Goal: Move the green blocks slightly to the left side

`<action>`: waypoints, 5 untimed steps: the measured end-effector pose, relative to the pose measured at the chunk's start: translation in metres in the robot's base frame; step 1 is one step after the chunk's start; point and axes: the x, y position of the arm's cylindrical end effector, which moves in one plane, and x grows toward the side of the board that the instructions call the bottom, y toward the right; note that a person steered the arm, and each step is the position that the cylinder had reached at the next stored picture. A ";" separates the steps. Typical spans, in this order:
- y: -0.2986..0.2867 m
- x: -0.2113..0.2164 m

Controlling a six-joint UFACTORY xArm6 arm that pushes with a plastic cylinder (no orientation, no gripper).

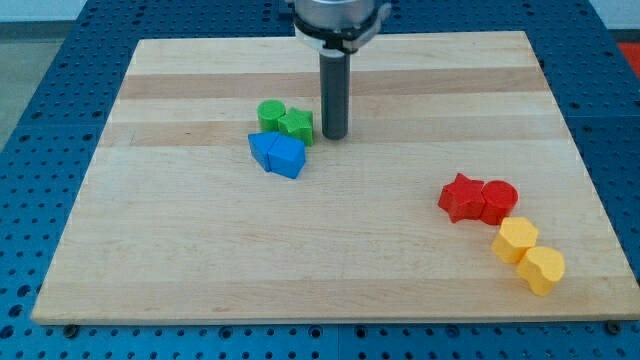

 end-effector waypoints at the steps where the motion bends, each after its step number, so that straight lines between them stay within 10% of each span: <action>1: -0.009 -0.004; 5: -0.053 -0.004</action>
